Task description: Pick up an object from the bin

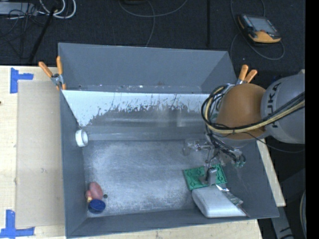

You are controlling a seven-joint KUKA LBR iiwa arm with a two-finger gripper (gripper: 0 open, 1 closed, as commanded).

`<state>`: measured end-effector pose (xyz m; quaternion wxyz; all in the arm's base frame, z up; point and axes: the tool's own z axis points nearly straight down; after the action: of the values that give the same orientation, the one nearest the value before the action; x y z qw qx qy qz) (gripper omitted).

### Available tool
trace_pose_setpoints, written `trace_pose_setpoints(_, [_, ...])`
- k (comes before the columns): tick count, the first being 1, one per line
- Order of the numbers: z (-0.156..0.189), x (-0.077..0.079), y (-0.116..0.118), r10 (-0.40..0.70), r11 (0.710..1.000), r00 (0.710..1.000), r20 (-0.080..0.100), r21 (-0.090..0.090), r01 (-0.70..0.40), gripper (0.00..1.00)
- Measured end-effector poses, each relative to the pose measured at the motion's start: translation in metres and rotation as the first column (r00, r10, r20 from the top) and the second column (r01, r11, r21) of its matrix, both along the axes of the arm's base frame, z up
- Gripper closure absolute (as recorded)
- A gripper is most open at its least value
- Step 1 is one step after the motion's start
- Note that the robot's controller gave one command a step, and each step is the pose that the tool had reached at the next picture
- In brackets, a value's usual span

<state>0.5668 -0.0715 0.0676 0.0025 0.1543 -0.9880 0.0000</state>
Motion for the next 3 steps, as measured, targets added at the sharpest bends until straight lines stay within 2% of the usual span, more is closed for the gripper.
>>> trace_pose_setpoints(1, [0.011, -0.072, -0.014, 0.009, 1.0, 0.999, 0.05, 0.0, -0.009, 0.0])
trace_pose_setpoints(2, [0.011, -0.067, -0.013, 0.012, 1.0, 0.998, 0.065, 0.0, -0.012, 1.0])
trace_pose_setpoints(3, [0.203, -0.082, 0.004, -0.008, 1.0, 1.0, 0.014, 0.0, 0.008, 1.0])
